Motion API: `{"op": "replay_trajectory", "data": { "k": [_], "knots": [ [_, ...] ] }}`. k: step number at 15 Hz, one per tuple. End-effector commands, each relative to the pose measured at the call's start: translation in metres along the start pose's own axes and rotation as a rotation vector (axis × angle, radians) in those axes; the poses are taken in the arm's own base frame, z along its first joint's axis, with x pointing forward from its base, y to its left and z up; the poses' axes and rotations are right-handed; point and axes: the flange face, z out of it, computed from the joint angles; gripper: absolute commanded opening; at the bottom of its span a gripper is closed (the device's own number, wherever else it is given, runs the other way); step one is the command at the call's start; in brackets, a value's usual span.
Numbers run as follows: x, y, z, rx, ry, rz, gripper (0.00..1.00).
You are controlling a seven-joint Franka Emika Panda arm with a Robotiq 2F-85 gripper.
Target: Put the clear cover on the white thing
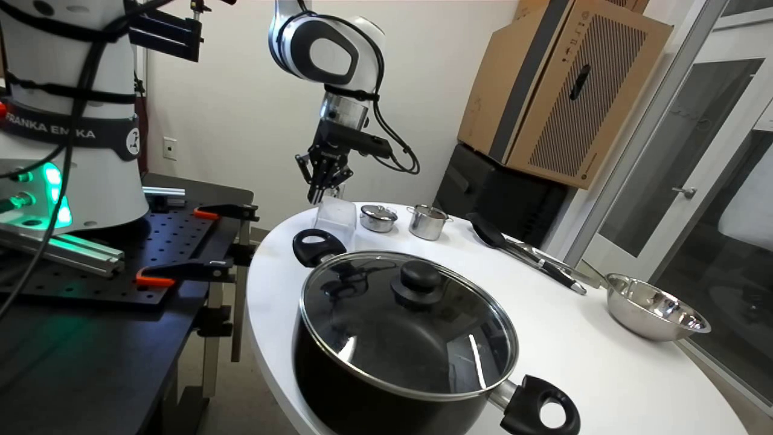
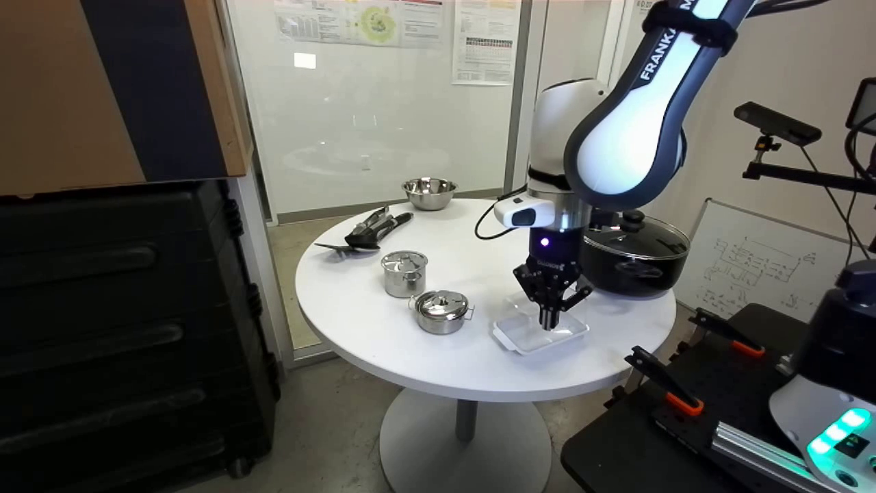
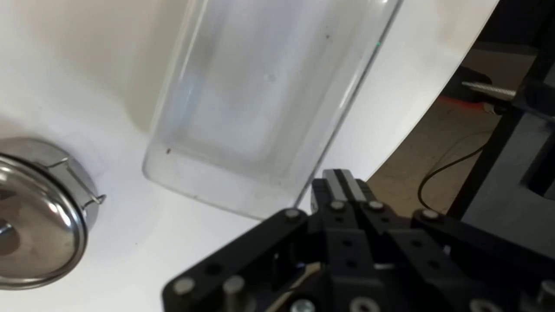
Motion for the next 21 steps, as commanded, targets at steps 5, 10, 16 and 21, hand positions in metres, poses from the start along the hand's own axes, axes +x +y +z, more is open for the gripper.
{"op": "replay_trajectory", "data": {
  "k": [5, 10, 16, 21],
  "knots": [
    [0.003, 0.003, -0.002, -0.038, -0.002, -0.006, 0.00],
    [0.004, -0.010, -0.020, 0.042, 0.084, -0.071, 0.00],
    [-0.012, -0.002, -0.078, -0.128, 0.143, -0.007, 0.00],
    [-0.031, 0.015, -0.108, -0.274, 0.131, 0.131, 0.18]
  ]
}}
